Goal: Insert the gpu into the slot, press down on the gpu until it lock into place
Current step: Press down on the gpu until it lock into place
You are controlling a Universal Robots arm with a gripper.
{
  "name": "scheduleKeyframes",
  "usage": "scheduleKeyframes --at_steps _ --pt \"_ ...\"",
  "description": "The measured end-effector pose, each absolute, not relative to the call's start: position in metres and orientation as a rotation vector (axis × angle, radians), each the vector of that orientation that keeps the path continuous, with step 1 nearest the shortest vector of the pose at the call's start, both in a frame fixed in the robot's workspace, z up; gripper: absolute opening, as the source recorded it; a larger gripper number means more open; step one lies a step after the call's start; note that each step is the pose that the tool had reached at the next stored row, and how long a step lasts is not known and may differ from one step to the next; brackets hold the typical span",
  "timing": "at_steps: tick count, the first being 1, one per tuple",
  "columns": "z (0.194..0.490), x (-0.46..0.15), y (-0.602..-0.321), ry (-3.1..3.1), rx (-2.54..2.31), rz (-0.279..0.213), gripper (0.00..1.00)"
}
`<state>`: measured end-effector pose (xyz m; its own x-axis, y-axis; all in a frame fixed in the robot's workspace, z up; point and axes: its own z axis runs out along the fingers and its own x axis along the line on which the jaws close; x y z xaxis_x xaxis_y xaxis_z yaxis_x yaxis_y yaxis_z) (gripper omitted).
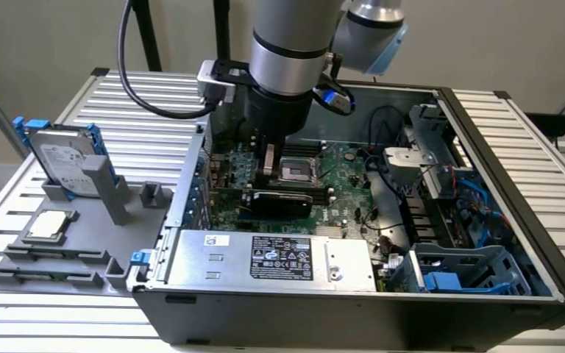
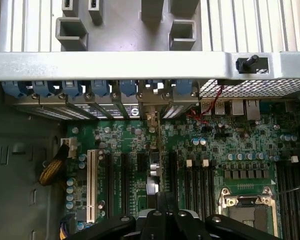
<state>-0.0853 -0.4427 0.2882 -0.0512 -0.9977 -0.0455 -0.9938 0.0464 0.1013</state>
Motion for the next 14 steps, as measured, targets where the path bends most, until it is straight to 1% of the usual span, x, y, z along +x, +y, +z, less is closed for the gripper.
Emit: scheduleKeyframes --at_steps 6,14 --pt "0.279 -0.088 -0.441 -2.256 2.149 -0.143 0.11" --pt "0.267 -0.089 -0.44 -2.262 2.155 -0.129 0.11"
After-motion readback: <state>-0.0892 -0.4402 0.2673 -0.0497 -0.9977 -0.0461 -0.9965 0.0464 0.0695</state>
